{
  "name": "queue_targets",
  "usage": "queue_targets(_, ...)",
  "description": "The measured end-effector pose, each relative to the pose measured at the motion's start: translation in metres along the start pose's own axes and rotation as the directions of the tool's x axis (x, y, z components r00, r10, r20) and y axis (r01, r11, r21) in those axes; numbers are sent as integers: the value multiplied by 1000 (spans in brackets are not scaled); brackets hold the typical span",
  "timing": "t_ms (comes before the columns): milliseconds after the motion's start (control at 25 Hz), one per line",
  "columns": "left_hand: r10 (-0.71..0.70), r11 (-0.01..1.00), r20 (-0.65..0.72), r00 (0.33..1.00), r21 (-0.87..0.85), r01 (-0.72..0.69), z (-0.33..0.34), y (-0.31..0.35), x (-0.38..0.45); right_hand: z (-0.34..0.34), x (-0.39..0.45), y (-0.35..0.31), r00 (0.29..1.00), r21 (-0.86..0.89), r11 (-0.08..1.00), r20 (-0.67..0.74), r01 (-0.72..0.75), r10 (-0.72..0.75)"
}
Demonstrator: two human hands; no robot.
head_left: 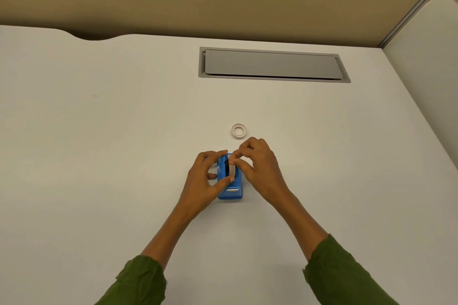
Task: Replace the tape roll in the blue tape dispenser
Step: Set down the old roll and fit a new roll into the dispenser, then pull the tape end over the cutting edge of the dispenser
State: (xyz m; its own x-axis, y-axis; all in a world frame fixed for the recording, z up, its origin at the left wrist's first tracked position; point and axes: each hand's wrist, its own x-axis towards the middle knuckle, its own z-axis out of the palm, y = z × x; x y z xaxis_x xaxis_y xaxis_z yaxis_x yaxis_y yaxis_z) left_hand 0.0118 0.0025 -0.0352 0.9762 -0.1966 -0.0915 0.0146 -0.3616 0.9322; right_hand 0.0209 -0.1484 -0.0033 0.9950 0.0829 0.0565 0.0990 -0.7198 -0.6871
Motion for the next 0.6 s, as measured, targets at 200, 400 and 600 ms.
queue_targets(200,-35,996,189,981,87,18,-13,-3,-4,4,-6,1,994,-142,988,-84,63,-75)
queue_targets(400,7,963,240,971,259,-71,-9,-4,-2,10,-16,0,955,-189,968,-216,164,-204)
queue_targets(600,9,962,210,978,265,-65,-8,-10,-1,15,-29,-1,931,-214,964,-292,159,-218)
